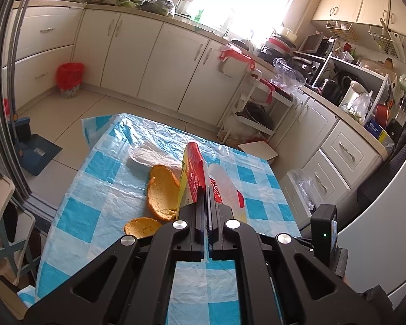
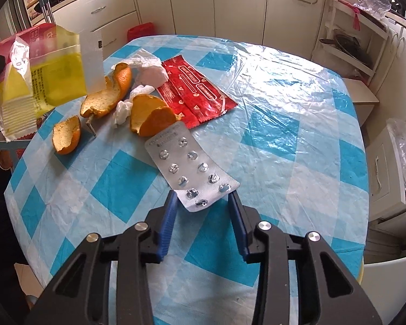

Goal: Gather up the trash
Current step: 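Grasp the silver pill blister pack with the right gripper while the left gripper holds the snack bag, then lift the pill pack with the right gripper while the left gripper holds the snack bag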

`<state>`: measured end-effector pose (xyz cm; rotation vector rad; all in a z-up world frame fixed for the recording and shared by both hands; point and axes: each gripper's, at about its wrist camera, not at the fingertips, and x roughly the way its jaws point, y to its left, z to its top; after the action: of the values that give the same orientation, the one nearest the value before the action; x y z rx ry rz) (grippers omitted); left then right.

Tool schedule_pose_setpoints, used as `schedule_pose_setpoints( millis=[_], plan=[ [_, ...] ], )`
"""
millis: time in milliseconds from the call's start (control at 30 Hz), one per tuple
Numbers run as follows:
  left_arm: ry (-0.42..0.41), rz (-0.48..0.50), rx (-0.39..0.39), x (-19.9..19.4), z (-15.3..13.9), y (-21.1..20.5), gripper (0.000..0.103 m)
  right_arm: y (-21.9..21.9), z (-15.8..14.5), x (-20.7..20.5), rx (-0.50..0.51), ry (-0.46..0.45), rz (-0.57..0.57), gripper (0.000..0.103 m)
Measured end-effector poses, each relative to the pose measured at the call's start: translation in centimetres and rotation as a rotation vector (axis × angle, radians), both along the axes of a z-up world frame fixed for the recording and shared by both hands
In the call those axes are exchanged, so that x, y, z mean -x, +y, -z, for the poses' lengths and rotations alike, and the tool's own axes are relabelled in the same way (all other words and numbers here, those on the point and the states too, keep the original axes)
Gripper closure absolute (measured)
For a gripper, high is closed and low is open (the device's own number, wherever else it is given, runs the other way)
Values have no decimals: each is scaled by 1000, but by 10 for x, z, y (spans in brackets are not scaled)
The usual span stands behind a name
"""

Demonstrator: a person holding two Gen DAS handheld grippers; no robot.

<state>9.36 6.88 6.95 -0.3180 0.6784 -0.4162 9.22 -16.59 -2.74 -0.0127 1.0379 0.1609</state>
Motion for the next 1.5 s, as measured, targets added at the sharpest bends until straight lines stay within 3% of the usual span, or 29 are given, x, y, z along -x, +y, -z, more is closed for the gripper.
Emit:
schedule_pose_setpoints(
  millis=[67, 167, 267, 300, 467, 700, 767, 900, 1000, 1133, 1500],
  plan=[
    [1, 1, -1, 0, 1, 0, 101, -1, 0, -1, -16, 4, -4, 70],
    [4, 0, 3, -1, 0, 0, 101, -4, -1, -2, -39, 15, -4, 68],
    [10, -4, 14, -3, 1, 3, 101, -2, -3, -4, 8, -27, 17, 22],
    [12, -7, 19, -3, 2, 4, 101, 0, -6, -3, 47, -56, 24, 21],
    [22, -16, 39, -4, 4, 10, 101, 16, -11, -16, 74, -117, -36, 21],
    [23, -16, 50, -5, 3, 14, 101, 35, 6, -42, 65, -86, -73, 22],
    [23, -16, 54, -6, 3, 16, 101, 33, 10, -47, 37, -73, -67, 28],
    [26, -15, 59, -8, 3, 17, 101, 26, 7, -58, 16, -88, -35, 59],
    [25, -11, 56, -9, 4, 16, 101, 15, 4, -59, -52, -72, -23, 59],
    [27, 2, 52, -11, 6, 10, 101, 18, 0, -52, -64, -67, -45, 60],
    [7, 81, 12, 0, 7, -23, 101, -5, -43, -8, -111, -159, -24, 60]
  ],
)
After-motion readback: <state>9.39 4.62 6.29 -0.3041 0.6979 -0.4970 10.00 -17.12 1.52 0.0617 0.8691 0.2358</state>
